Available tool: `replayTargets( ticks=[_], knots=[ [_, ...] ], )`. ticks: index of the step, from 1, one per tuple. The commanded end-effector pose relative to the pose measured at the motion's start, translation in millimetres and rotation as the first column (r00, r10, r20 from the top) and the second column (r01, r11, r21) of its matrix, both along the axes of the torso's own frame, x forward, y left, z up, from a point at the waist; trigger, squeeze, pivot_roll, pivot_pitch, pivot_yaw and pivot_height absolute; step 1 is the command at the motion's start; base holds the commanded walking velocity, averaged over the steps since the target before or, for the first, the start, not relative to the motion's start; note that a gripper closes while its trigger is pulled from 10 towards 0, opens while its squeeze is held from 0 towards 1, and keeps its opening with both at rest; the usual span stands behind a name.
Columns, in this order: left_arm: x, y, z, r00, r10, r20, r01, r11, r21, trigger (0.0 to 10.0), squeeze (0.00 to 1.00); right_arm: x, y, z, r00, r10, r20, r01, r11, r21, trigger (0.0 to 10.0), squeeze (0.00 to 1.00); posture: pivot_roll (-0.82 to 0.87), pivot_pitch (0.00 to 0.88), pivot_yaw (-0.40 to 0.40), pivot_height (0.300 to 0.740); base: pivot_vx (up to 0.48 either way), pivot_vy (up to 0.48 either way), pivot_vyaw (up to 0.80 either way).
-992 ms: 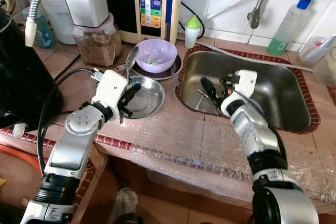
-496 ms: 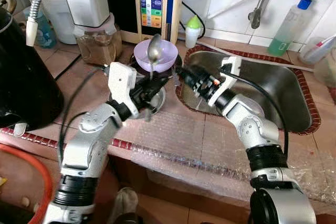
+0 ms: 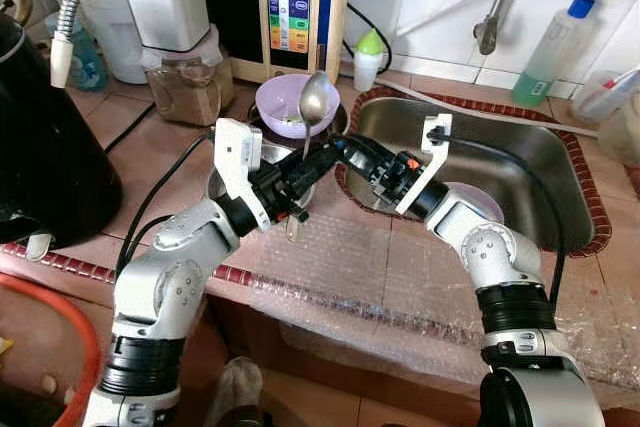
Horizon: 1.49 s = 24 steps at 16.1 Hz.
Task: Kitchen organization
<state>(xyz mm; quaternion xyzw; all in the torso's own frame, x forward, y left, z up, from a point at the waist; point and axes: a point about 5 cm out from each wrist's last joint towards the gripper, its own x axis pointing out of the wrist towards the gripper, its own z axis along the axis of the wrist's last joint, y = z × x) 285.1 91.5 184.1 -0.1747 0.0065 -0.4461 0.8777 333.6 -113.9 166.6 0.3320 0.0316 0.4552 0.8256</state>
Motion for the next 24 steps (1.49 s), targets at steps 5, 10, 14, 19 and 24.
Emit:
replayTargets(
  ticks=[5,10,14,19,24],
  knots=[
    [-7.2,-4.0,1,0.997,-0.073,-0.029,0.073,0.997,-0.007,0.0,0.00,3.6,-9.0,23,0.999,0.018,0.048,-0.023,0.994,0.106,10.0,0.00,0.02,0.000,-0.007,0.740,0.000,0.000,0.00],
    [-15.6,-12.8,-2,0.986,-0.156,-0.052,0.156,0.988,-0.008,0.0,0.00,2.7,-0.4,23,0.998,0.051,0.031,-0.055,0.991,0.126,10.0,0.00,0.01,0.000,-0.007,0.740,0.000,0.000,0.00],
    [-19.8,-14.4,-3,0.982,-0.180,-0.061,0.181,0.984,-0.002,0.0,0.00,8.9,13.9,18,0.998,0.056,0.004,-0.056,0.991,0.120,6.0,0.00,0.02,0.000,-0.009,0.740,0.000,0.000,0.00],
    [-21.3,-15.5,-5,0.979,-0.194,-0.068,0.195,0.981,0.007,0.0,0.00,15.3,27.7,19,0.998,0.067,-0.018,-0.063,0.981,0.183,0.0,0.00,0.02,0.000,-0.016,0.740,0.000,0.000,0.00],
    [-19.1,-12.9,-5,0.982,-0.175,-0.066,0.176,0.984,0.008,0.0,0.00,15.5,22.1,16,0.997,0.070,-0.031,-0.063,0.980,0.186,0.0,0.00,0.02,0.000,-0.018,0.740,0.000,0.000,0.00]
  ],
)
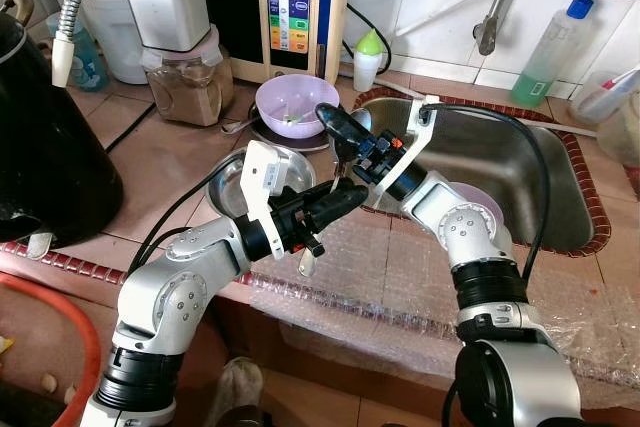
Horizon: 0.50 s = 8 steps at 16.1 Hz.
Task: Kitchen organization
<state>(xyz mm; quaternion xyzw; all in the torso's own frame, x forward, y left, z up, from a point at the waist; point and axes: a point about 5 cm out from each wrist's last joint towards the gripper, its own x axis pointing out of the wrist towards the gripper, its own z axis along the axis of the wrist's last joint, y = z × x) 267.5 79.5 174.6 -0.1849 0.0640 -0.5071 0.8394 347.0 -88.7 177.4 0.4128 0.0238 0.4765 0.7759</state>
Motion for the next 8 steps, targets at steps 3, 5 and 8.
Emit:
replayTargets(
  ticks=[3,5,8],
  knots=[
    [0.2,0.5,5.5,1.000,-0.004,0.025,0.005,1.000,-0.009,0.0,0.00,1.2,-5.4,1.0,1.000,0.005,0.007,-0.005,1.000,0.012,0.0,0.00,0.02,0.000,-0.018,0.740,0.000,0.000,0.00],
    [0.6,1.1,5.4,1.000,-0.001,0.029,0.001,1.000,-0.004,0.0,0.00,-1.0,-6.8,-2.0,1.000,0.021,0.002,-0.021,1.000,0.009,0.0,0.00,0.02,0.000,-0.016,0.740,0.000,0.000,0.00],
    [0.6,1.8,5.7,1.000,0.002,0.027,-0.002,1.000,-0.007,0.0,0.00,-4.8,-8.8,-5.3,0.999,0.047,-0.001,-0.047,0.999,0.018,0.0,0.00,0.02,0.000,-0.016,0.740,0.000,0.000,0.00]
  ],
)
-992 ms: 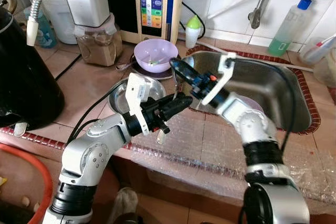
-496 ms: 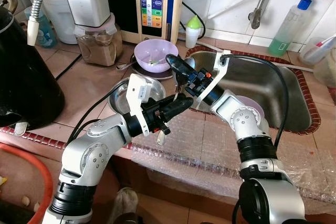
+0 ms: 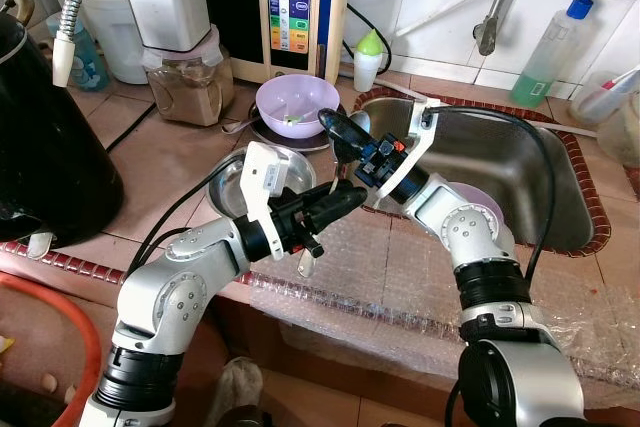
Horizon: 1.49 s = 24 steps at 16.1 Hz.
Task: Kitchen organization
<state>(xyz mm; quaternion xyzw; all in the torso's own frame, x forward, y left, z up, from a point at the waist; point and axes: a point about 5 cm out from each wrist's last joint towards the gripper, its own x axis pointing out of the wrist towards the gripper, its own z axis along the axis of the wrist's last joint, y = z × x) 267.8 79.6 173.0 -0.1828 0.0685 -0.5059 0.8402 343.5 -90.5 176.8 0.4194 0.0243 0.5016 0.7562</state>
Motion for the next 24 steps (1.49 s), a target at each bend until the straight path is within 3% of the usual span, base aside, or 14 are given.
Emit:
replayTargets(
  ticks=[1,10,11,17,18,20,24],
  knots=[
    [0.3,2.1,7,0.999,0.003,0.032,-0.002,1.000,-0.015,0.0,0.00,-3.4,-8.1,-6,1.000,0.009,-0.012,-0.009,1.000,-0.002,0.0,0.00,0.02,0.000,-0.016,0.740,0.000,0.000,0.00],
    [1.4,3.9,7,0.999,0.011,0.034,-0.011,1.000,-0.005,0.2,0.00,-11.0,-18.6,-16,0.998,0.065,-0.001,-0.065,0.997,-0.049,0.0,0.00,0.02,0.000,-0.013,0.740,0.000,0.000,0.00],
    [1.7,3.3,7,0.999,0.014,0.037,-0.014,1.000,0.002,8.3,0.00,-10.1,-19.8,-17,0.999,0.053,-0.004,-0.053,0.997,-0.053,0.0,0.00,0.02,0.000,-0.013,0.740,0.000,0.000,0.00],
    [4.1,6.3,6,0.999,0.034,0.039,-0.035,0.999,0.020,10.0,0.00,1.6,-26.3,-19,0.996,-0.084,-0.017,0.082,0.992,-0.098,0.0,0.00,0.02,0.000,-0.010,0.740,0.000,0.000,0.00],
    [6.6,7.7,7,0.998,0.058,0.034,-0.059,0.998,0.011,10.0,1.00,2.7,-27.0,-18,0.996,-0.093,-0.014,0.091,0.991,-0.098,0.0,0.00,0.02,0.000,-0.010,0.740,0.000,0.000,0.00],
    [11.5,10.7,8,0.994,0.106,0.029,-0.106,0.994,0.000,10.0,1.00,7.0,-28.6,-16,0.990,-0.142,-0.008,0.140,0.984,-0.107,0.0,0.00,0.02,0.000,-0.009,0.740,0.000,0.000,0.00],
    [19.2,21.2,6,0.976,0.217,0.018,-0.217,0.976,-0.007,10.0,1.00,27.8,-39.7,10,0.933,-0.358,0.033,0.360,0.928,-0.097,0.0,0.00,0.02,0.000,-0.007,0.740,0.000,0.000,0.00]
  ],
)
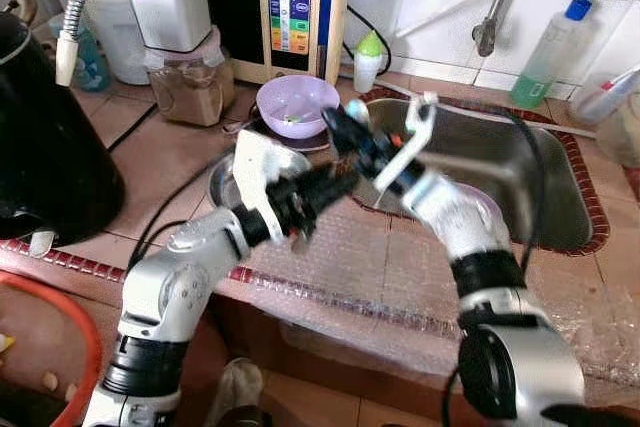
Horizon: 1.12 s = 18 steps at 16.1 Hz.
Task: Kitchen organization
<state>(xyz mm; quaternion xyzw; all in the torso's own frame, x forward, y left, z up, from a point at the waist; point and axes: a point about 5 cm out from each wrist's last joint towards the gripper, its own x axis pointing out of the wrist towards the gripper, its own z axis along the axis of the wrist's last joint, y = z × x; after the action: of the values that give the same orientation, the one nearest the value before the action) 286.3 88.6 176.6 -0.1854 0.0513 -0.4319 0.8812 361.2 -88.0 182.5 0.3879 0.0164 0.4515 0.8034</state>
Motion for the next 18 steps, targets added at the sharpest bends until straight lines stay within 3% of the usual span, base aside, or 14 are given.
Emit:
replayTargets(
  ticks=[1,4,6,7,11,12,14,15,18],
  knots=[
    [-1.0,12.3,1,0.999,0.036,0.005,-0.036,0.999,0.000,10.0,1.00,12.9,-45.4,9,0.963,-0.267,0.035,0.268,0.963,-0.018,0.0,0.00,0.02,0.000,-0.007,0.740,0.000,0.000,0.00],
    [-4.1,12.4,-3,1.000,0.029,-0.003,-0.029,0.999,0.023,10.0,1.00,20.4,-54.9,20,0.936,-0.349,0.054,0.350,0.937,-0.014,0.0,0.00,0.03,0.000,-0.009,0.740,0.000,0.000,0.00],
    [-1.7,18.7,-5,0.997,0.083,0.007,-0.083,0.994,0.066,10.0,1.00,23.0,-62.1,25,0.918,-0.389,0.077,0.392,0.920,-0.030,0.0,0.00,0.03,0.000,-0.009,0.740,0.000,0.000,0.00],
    [1.9,27.3,-7,0.988,0.150,0.029,-0.152,0.983,0.100,10.0,1.00,24.5,-72.2,27,0.899,-0.423,0.110,0.432,0.899,-0.069,0.0,0.00,0.03,0.000,-0.014,0.740,0.000,0.000,0.00],
    [-1.0,31.7,-9,0.986,0.163,0.032,-0.165,0.980,0.115,10.0,1.00,27.1,-96.9,27,0.827,-0.535,0.171,0.560,0.812,-0.164,0.0,0.00,0.03,0.000,-0.014,0.740,0.000,0.000,0.00],
    [-3.2,30.8,-11,0.987,0.157,0.030,-0.160,0.979,0.125,10.0,1.00,27.4,-113.8,26,0.766,-0.604,0.220,0.642,0.731,-0.231,0.0,0.00,0.04,0.000,-0.012,0.740,0.000,0.000,0.00],
    [-4.3,29.8,-12,0.988,0.149,0.030,-0.152,0.979,0.136,10.0,1.00,26.5,-129.1,29,0.709,-0.654,0.264,0.705,0.661,-0.258,0.0,0.00,0.03,0.000,-0.007,0.740,0.000,0.000,0.00],
    [-4.5,29.7,-12,0.989,0.146,0.030,-0.148,0.979,0.138,10.0,1.00,25.3,-145.9,29,0.641,-0.710,0.293,0.767,0.574,-0.287,0.0,0.00,0.03,0.000,-0.004,0.740,0.000,0.000,0.00],
    [-3.7,29.4,-13,0.989,0.145,0.039,-0.149,0.977,0.155,10.0,1.00,21.2,-165.7,17,0.521,-0.771,0.367,0.837,0.375,-0.399,0.0,0.00,0.03,0.000,-0.002,0.740,0.000,0.000,0.00]
  ],
)
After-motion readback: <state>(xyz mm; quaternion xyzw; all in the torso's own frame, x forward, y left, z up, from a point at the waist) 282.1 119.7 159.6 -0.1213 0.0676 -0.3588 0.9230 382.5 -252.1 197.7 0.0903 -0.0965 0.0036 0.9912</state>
